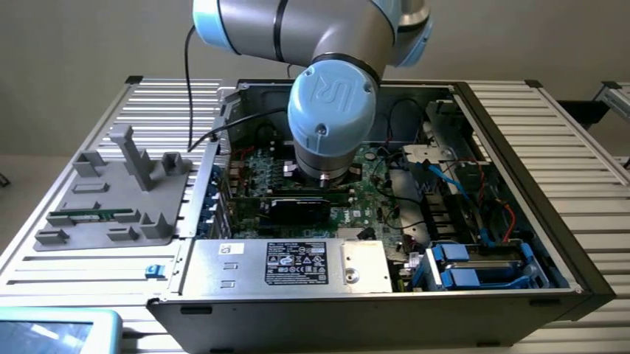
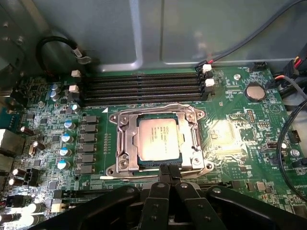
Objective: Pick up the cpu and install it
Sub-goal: 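Install the second cpu locking lever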
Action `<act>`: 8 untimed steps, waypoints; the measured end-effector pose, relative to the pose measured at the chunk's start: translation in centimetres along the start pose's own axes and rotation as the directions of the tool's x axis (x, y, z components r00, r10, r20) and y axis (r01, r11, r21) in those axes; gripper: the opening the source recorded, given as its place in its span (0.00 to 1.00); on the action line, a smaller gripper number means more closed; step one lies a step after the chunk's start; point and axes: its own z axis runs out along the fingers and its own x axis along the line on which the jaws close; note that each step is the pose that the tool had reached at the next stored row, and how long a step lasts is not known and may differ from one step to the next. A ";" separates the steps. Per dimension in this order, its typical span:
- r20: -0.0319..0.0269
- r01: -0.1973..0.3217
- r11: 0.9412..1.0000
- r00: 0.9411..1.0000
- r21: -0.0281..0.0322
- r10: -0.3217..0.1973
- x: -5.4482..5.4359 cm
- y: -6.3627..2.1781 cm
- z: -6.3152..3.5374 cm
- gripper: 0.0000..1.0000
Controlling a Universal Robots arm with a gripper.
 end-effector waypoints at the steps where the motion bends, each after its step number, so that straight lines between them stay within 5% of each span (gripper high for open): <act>1: 0.000 0.000 1.000 1.000 0.000 0.000 0.0 -0.02 0.05 0.09; 8: 0.002 0.000 1.000 1.000 -0.002 0.000 0.7 -0.03 0.16 0.09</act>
